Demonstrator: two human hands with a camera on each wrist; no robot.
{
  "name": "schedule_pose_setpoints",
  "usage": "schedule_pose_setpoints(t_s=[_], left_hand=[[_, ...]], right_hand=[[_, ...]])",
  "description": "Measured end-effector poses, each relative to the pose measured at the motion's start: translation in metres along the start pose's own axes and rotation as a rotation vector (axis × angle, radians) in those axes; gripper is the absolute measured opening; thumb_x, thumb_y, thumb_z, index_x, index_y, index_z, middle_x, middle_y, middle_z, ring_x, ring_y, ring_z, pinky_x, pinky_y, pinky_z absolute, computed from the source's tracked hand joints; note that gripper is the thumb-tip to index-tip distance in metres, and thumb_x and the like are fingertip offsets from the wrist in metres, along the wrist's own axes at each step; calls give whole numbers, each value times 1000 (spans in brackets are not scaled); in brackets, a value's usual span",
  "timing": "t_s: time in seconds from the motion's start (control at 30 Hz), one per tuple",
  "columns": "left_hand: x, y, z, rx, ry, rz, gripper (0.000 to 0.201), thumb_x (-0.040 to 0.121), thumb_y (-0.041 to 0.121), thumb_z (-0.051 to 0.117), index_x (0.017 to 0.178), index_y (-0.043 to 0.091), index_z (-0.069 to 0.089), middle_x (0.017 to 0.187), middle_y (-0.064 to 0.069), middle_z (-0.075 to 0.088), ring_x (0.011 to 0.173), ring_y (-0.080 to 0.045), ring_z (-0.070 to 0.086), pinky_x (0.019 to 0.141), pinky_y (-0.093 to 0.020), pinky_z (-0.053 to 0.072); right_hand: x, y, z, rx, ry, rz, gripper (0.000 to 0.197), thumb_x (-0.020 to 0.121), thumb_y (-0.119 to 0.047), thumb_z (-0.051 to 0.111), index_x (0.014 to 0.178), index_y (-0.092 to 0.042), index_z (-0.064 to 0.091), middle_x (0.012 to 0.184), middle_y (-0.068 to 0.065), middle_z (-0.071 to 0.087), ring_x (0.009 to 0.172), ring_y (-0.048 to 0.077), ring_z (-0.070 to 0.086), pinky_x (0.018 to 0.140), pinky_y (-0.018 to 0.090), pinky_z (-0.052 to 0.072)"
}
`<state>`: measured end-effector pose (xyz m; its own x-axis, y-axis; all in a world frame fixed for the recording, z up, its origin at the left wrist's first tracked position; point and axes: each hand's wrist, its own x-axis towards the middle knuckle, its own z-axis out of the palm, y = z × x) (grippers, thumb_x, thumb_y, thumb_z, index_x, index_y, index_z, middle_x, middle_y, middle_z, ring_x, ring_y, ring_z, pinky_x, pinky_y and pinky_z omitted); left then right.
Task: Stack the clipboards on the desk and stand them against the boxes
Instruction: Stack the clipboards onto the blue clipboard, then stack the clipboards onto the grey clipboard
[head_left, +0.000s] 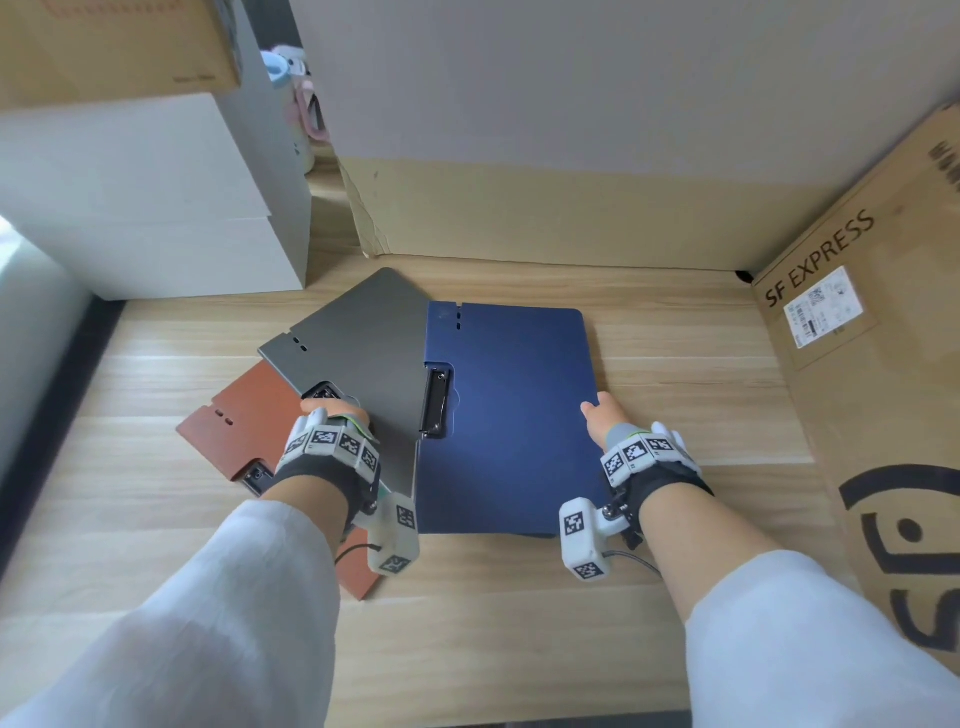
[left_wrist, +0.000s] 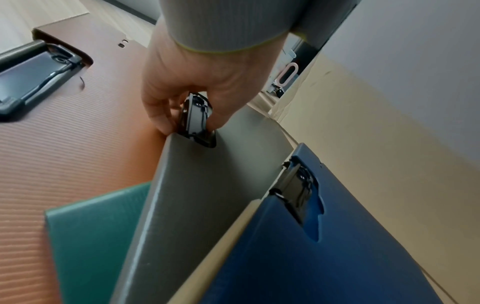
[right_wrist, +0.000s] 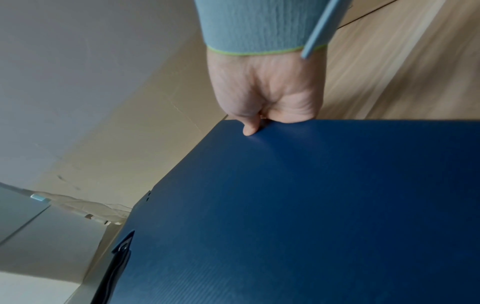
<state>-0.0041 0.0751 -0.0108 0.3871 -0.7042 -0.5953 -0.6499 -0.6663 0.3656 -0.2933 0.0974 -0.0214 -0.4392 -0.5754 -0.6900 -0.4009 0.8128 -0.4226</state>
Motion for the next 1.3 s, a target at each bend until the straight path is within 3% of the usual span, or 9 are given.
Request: schedule_pose_setpoints(t_s=[0.1, 0.27, 0.5, 0.63, 0.8, 1.0, 1.1, 1.23, 1.3], left_hand=[[12, 0, -3, -71, 70, -51, 51, 97, 19, 41, 142, -1, 30, 145, -20, 41, 132, -34, 43, 98, -33, 38], [47, 1, -15, -113, 158, -112, 53, 94, 21, 47, 135, -6, 29, 139, -26, 44, 131, -39, 43, 109, -44, 33], [65, -15, -61, 51, 183, 26, 44, 91, 22, 48, 126, -4, 40, 125, -32, 55, 117, -45, 53, 100, -48, 39], [72, -9, -77, 0, 159, 112, 43, 92, 6, 48, 130, -11, 35, 128, -34, 51, 119, -46, 50, 100, -49, 37], [63, 2, -88, 57, 91, 187, 40, 92, 9, 50, 124, -15, 43, 122, -36, 55, 111, -46, 55, 92, -47, 42], [29, 26, -39, 191, 55, 383, 38, 83, 20, 59, 116, 4, 50, 104, -20, 61, 99, -35, 61, 90, -40, 47], [7, 40, 4, 132, -81, 335, 46, 88, 11, 56, 127, -6, 41, 125, -29, 53, 116, -40, 54, 97, -42, 41], [-7, 58, 44, 131, -118, 300, 49, 89, 10, 55, 132, -5, 36, 135, -28, 49, 124, -40, 50, 101, -43, 40], [-13, 64, 58, 143, -88, 281, 49, 89, 12, 56, 131, -4, 38, 137, -26, 45, 126, -40, 47, 104, -45, 39]], right_hand=[[1, 2, 0, 57, 27, 8, 50, 101, -17, 27, 150, -11, 17, 156, 8, 25, 141, 29, 28, 111, 35, 25], [3, 13, -7, 78, 28, 28, 50, 101, -15, 29, 150, -11, 18, 156, 8, 25, 141, 29, 29, 111, 35, 27], [4, 29, -19, 98, 55, 55, 51, 100, -16, 32, 149, -11, 20, 155, 10, 28, 140, 31, 31, 111, 38, 27], [8, 37, -20, 69, 84, 18, 47, 98, -12, 35, 144, -1, 30, 149, 19, 37, 135, 34, 38, 107, 35, 33], [4, 35, -19, 98, 28, 59, 52, 100, -17, 32, 150, -10, 18, 156, 8, 25, 141, 29, 30, 110, 37, 28], [9, 35, -13, 88, -14, 20, 52, 99, -24, 37, 145, -1, 29, 153, 14, 32, 141, 30, 33, 114, 36, 26], [10, 33, -14, 78, -45, 15, 53, 98, -27, 38, 143, 0, 33, 148, 16, 40, 135, 33, 39, 113, 40, 30], [22, 40, -16, 149, -123, 22, 54, 95, -25, 39, 136, 10, 37, 108, 18, 60, 105, 38, 56, 95, 36, 43], [24, 44, -17, 187, -153, 44, 55, 95, -25, 40, 138, 9, 31, 129, 20, 56, 120, 48, 51, 104, 42, 41]])
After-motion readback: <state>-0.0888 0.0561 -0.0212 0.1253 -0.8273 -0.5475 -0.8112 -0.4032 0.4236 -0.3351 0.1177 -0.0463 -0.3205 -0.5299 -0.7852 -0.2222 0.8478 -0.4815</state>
